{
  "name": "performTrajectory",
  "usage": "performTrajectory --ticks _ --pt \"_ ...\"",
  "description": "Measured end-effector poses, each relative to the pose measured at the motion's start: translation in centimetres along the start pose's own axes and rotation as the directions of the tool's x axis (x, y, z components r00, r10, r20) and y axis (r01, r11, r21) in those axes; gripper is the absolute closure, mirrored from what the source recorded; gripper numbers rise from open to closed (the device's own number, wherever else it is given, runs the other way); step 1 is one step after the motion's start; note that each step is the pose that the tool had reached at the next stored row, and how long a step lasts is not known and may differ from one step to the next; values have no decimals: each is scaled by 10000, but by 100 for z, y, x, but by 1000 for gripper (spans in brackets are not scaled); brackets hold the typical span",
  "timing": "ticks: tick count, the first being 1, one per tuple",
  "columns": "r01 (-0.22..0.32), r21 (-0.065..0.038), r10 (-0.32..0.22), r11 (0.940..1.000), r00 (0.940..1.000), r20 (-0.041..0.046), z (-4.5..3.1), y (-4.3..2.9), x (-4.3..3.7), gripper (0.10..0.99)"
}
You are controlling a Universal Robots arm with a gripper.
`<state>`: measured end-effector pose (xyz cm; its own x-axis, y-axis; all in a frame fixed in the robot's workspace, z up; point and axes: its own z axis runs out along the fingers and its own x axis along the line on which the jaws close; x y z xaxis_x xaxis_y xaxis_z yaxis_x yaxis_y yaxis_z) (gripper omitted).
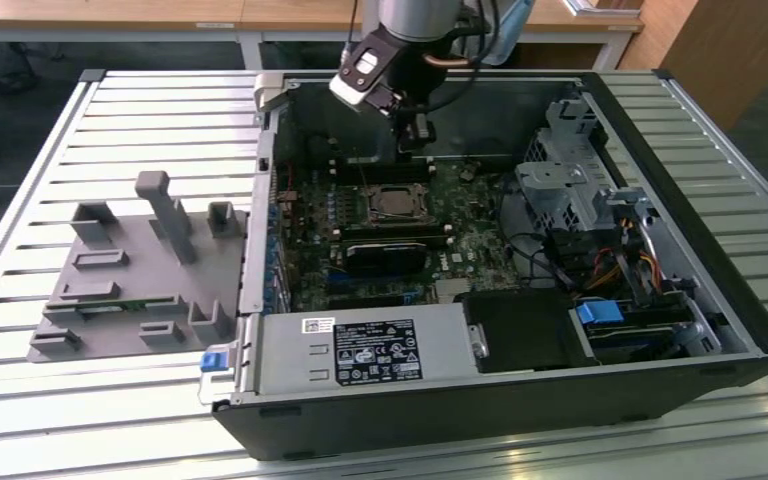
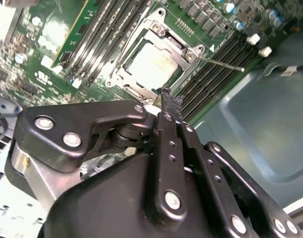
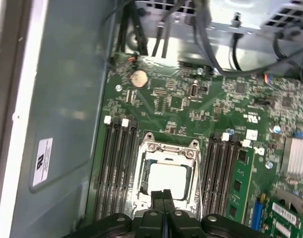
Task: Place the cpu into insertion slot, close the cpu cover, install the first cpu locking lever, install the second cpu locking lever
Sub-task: 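Install the first cpu locking lever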
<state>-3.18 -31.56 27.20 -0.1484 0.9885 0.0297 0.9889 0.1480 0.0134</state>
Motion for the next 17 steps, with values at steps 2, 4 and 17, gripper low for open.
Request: performTrajectory --ticks 2,4,17 --pt "360 11 -360 9994 9994 -5 2 0 0 980" --pt "719 21 -719 9974 9974 -11 3 0 0 980" --pt "2898 80 -2898 9571 9571 -52 4 0 0 980"
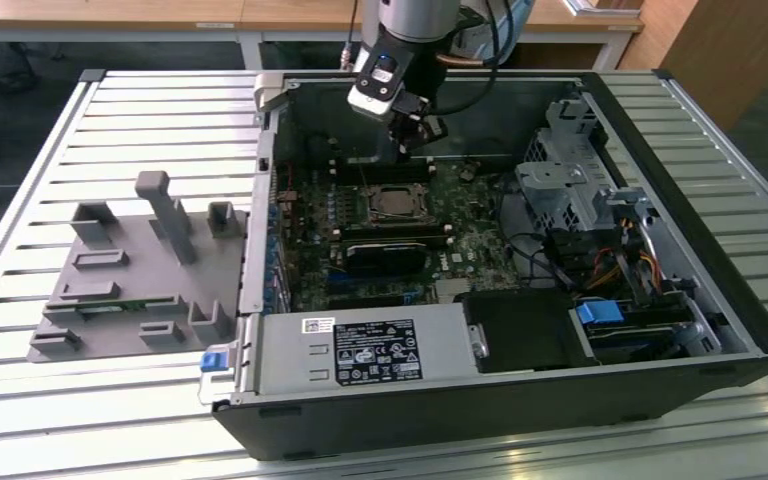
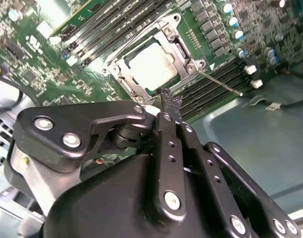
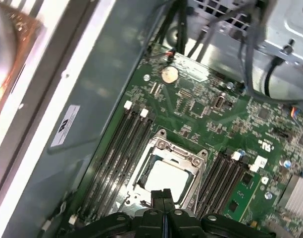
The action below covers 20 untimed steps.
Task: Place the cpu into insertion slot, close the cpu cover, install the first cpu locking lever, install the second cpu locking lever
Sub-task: 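Install the first cpu locking lever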
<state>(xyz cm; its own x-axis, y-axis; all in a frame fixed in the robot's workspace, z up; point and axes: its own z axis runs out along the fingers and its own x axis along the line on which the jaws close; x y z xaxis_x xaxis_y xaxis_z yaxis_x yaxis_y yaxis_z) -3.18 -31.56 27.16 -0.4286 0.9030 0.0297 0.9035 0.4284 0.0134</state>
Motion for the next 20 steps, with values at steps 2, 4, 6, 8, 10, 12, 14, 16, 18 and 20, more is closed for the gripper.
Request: performTrajectory --ticks 2,4,6,8,10,12,14,16,18,20 --pt "310 9 -310 9995 9995 -4 0 0 0 980" --pt "581 17 -581 9983 9983 -8 0 0 0 980" --pt "817 23 -817 9967 9967 -12 0 0 0 980" --pt "1035 30 -1035 9946 9946 -15 0 0 0 980" --pt "1235 36 -1235 9923 9923 -19 0 0 0 980" --pt "1415 40 -1415 9899 9899 -22 0 0 0 980" --pt "1620 46 -1620 9868 9868 -26 0 0 0 980" --pt "1865 53 -1865 9824 9824 -31 1 0 0 980" --pt "2184 61 -2184 9758 9759 -37 1 0 0 980" --pt "2539 71 -2539 9672 9672 -44 2 0 0 980"
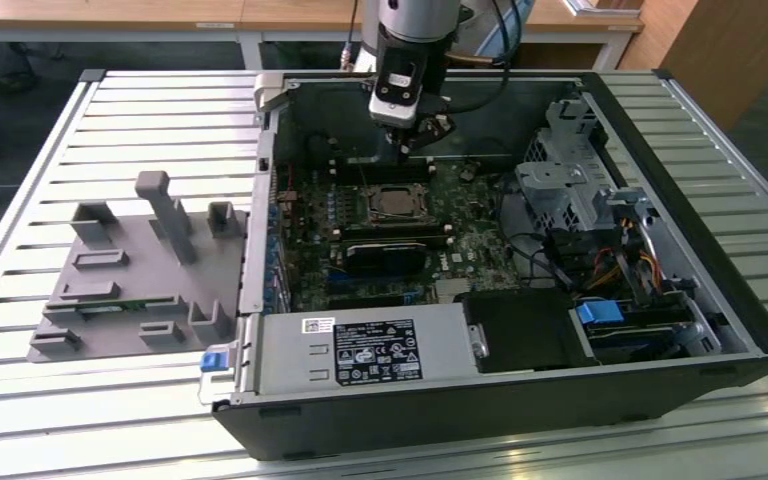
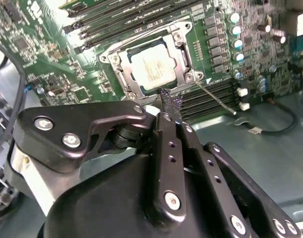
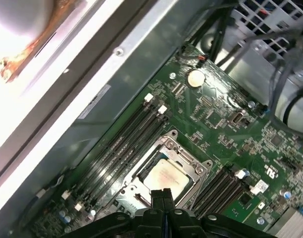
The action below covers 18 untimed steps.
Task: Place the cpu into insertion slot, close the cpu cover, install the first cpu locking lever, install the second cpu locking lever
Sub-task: 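Install the first cpu locking lever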
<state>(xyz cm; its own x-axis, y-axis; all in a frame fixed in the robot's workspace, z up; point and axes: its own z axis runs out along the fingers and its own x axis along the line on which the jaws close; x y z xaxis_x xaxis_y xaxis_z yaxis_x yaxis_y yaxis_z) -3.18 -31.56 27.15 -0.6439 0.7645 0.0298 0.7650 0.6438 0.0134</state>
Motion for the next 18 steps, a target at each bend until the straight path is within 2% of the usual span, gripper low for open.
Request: performTrajectory --ticks 4,8,13,18 --pt "733 22 -733 9973 9973 -11 2 0 0 980" --pt "1447 42 -1447 9895 9895 -23 4 0 0 980" --pt "2341 66 -2340 9722 9722 -40 7 0 0 980" --pt "3167 80 -3167 9485 9485 -46 10 0 -1 980"
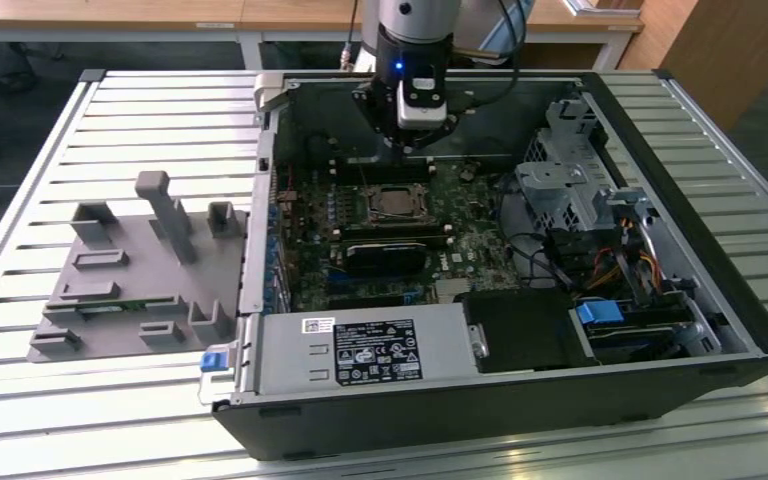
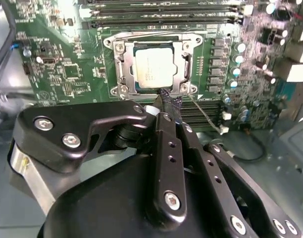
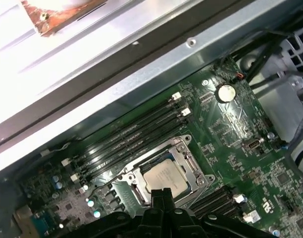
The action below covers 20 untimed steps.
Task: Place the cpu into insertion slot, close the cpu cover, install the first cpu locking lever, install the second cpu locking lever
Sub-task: 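Install the first cpu locking lever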
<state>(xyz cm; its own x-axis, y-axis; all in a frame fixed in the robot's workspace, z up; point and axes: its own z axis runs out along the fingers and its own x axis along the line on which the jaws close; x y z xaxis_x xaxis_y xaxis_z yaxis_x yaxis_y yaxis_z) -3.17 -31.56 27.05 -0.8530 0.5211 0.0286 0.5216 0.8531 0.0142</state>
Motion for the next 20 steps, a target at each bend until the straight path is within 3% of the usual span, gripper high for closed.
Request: performTrajectory --ticks 2,6,10,15,20 --pt "201 -20 -201 9998 9998 25 0 0 0 980" --pt "445 -164 -443 9989 9990 77 1 0 0 980" --pt "1102 -159 -1101 9938 9939 86 2 0 0 980" --pt "2006 -137 -2005 9796 9797 75 4 0 0 980" --pt "2824 -122 -2823 9592 9593 72 6 0 0 980"
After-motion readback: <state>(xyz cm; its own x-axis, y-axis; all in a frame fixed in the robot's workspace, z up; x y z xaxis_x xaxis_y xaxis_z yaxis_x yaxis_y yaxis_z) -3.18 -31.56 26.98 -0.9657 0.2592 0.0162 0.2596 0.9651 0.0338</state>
